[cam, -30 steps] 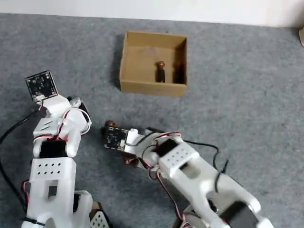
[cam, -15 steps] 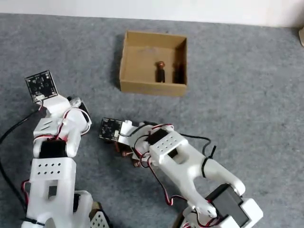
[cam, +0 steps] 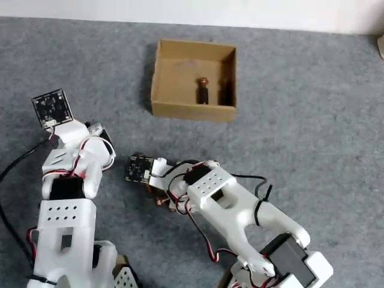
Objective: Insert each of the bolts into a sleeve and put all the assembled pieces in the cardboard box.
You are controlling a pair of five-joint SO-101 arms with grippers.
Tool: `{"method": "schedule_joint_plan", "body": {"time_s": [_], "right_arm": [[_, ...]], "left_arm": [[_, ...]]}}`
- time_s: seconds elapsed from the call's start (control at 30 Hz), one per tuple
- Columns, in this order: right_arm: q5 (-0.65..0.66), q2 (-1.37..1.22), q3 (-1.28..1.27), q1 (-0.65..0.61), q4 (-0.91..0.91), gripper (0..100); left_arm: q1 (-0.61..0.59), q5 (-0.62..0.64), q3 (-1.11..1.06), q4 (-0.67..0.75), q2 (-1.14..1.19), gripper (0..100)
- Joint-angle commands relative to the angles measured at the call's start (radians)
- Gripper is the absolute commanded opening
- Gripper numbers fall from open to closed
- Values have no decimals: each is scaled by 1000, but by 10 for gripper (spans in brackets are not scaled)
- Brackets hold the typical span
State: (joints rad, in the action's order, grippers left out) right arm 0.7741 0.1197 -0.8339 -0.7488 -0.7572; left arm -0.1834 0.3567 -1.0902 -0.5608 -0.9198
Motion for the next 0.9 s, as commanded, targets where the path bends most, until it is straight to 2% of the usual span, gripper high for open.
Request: {"method": "schedule_joint_plan", "body": {"time_s": [0.0,0.23,0.43,0.87], "right_arm": [[6,-12,-30,-12,-19,274],[8,-5,10,-16,-28,274],[9,-16,160,-13,-140,274],[12,-18,225,-12,-140,274]], "left_arm": [[13,-9,38,-2,1,8],[15,-9,38,-2,1,8],[15,-9,38,-2,1,8],[15,-9,38,-2,1,8]]}}
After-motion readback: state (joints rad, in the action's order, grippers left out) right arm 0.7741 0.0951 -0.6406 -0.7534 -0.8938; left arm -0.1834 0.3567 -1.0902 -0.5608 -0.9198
